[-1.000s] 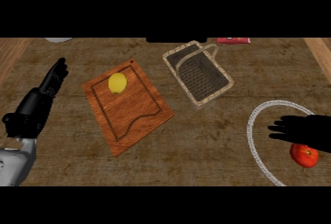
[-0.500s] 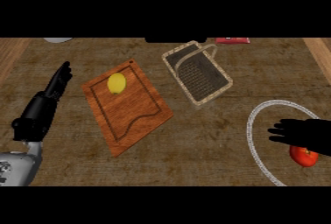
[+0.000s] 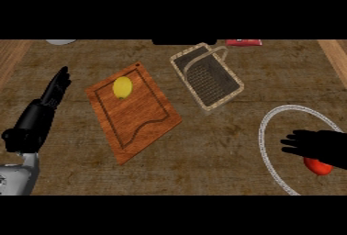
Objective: Pick the tomato from the placemat and place it in the basket
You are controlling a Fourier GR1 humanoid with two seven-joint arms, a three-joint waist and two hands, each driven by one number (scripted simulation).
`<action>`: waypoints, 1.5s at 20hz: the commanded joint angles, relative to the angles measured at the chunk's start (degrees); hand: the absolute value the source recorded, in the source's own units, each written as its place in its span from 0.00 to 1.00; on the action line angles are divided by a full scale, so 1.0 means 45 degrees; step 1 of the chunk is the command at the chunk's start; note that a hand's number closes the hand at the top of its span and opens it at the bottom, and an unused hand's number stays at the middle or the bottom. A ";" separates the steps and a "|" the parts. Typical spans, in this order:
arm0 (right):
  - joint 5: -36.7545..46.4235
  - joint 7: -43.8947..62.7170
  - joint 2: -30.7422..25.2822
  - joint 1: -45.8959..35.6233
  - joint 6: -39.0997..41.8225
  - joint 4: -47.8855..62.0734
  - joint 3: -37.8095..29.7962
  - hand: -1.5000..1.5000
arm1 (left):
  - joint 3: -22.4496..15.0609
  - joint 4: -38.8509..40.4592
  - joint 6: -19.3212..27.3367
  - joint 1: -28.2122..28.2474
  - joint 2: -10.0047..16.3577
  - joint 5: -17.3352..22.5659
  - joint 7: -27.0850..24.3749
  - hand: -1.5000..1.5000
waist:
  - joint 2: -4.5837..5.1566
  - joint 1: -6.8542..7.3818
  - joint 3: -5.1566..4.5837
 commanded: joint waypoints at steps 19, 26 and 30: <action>0.2510 -0.1401 0.2446 -0.1262 -0.1712 0.3975 -0.0671 1.00 | 0.0902 0.0397 -0.1045 -0.0659 -0.0828 -0.0962 0.0177 0.50 | 0.0021 0.0064 0.0006; 0.2028 -0.1906 0.2650 -0.0667 -0.2384 0.2437 -0.1090 1.00 | 0.1077 -0.0274 -0.1025 0.0015 -0.0951 -0.1023 0.0079 0.50 | -0.0028 -0.0037 -0.0003; 0.1137 0.2369 0.3141 -0.0636 -0.1196 0.3112 -0.3640 1.00 | 0.1379 0.0270 -0.0882 -0.0152 -0.0899 -0.0937 0.0160 0.50 | -0.0212 -0.0653 -0.0054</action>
